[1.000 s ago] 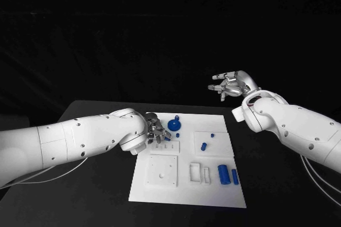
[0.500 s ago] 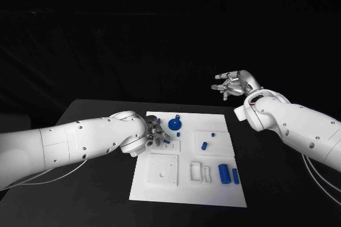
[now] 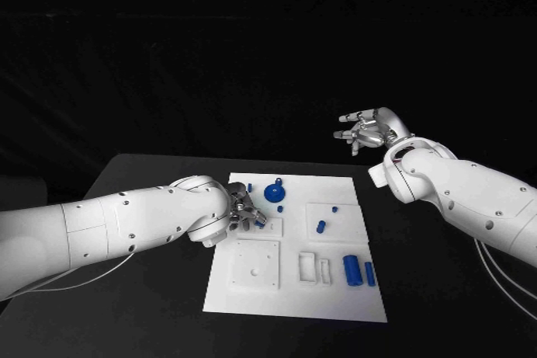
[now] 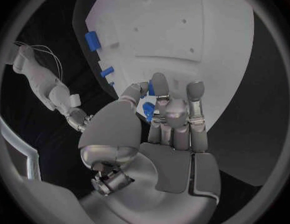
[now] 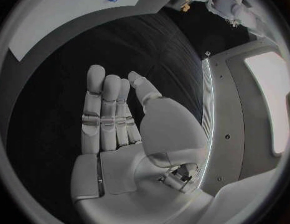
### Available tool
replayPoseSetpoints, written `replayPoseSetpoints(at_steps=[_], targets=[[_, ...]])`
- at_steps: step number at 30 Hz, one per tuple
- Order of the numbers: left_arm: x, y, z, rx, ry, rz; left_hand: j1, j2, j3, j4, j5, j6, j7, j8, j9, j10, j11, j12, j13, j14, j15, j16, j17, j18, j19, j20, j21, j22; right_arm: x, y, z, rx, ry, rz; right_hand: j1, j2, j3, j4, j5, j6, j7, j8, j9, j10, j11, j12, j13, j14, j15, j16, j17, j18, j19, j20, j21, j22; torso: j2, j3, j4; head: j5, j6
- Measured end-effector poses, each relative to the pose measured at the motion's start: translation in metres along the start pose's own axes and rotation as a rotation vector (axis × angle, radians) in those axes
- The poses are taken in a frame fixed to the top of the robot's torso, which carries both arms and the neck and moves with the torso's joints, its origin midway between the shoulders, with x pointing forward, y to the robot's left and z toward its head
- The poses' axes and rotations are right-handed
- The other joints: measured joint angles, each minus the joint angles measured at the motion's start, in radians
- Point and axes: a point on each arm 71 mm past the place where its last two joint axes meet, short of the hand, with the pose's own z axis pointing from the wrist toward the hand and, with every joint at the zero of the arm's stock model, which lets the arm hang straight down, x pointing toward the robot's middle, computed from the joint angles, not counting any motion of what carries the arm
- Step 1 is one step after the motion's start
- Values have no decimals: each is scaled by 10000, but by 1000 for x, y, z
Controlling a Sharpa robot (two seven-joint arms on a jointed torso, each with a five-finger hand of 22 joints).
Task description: Assemble the parts on the task board
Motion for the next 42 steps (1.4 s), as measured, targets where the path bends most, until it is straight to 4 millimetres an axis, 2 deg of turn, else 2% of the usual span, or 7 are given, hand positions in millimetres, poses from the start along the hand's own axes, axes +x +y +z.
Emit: replayPoseSetpoints(at_steps=[15, 21, 23, 31, 33, 42], targets=[[0, 0, -1, 72, -26, 347, 0, 0, -1, -1, 28, 0, 0, -21, 76, 8, 8, 0, -2, 13, 19, -41, -41, 0, 0, 0, -121, 127, 1, 0, 0, 87, 12, -41, 0, -1, 34, -22, 0, 24, -24, 0, -1, -15, 15, 0, -7, 0, 0, 0, 1, -11, 0, 0, 0, 21, -2, 6, -3, 17, -34], [0, 0, -1, 82, 10, 475, 0, 0, -2, -2, 28, 0, 0, -43, 358, 8, 10, 0, -2, 12, 21, -40, -41, 1, 0, 0, -121, 157, 2, 0, 1, 99, 18, -43, 1, -1, 102, -35, 0, 23, -23, 0, -1, -14, 14, 0, -19, 0, 0, 0, -9, -53, 0, 0, 0, 40, -2, 6, -4, 25, -42], [1, 0, -1, 85, 30, 510, 0, 0, -2, -2, 27, 0, 0, -40, 412, 9, 10, 0, 11, 13, 22, -40, -41, -4, 130, 12, -374, 396, 2, 0, 1, 103, 20, -45, 1, -1, 102, -35, 0, 23, -23, 0, -1, -14, 14, 0, -20, 0, 0, 0, -8, -54, 0, 0, 0, 40, -2, 5, -4, 25, -42], [1, -1, -1, 97, 102, 602, 0, 0, -11, -12, 22, 0, 0, 3, 518, 12, 13, 0, 11, 28, 39, -40, -41, -9, 144, -2, -451, 493, 2, -1, 1, 129, 20, -63, 1, -1, 129, -62, -77, 21, -21, 0, -1, -14, 13, 0, -19, 1, 0, 0, -8, -57, 0, -1, 0, 54, -2, 3, -4, 25, -51], [2, -1, -1, 95, 117, 621, 0, 0, 5, 5, 21, 0, 0, 4, 713, 25, 27, 0, 11, 28, 40, -40, -41, -10, 144, -1, -461, 501, 2, -1, 1, 144, 14, -74, 1, -1, 129, -62, -77, 21, -21, 0, -2, -13, 13, 0, -19, 1, 0, 0, -8, -58, 0, -1, 0, 53, -2, 3, -3, 24, -51], [2, -2, -1, 68, 154, 670, 0, 0, 14, 14, 26, 0, 0, 0, 1001, 26, 29, 0, 10, 29, 45, -40, -24, -12, 143, -1, -506, 569, 3, -2, 2, 235, 4, -114, 1, -1, 225, -51, -124, 13, -14, 0, -2, -12, 12, 0, -35, 1, 0, 0, -7, -60, 0, -1, -40, 65, -2, 3, -4, 46, -49]])
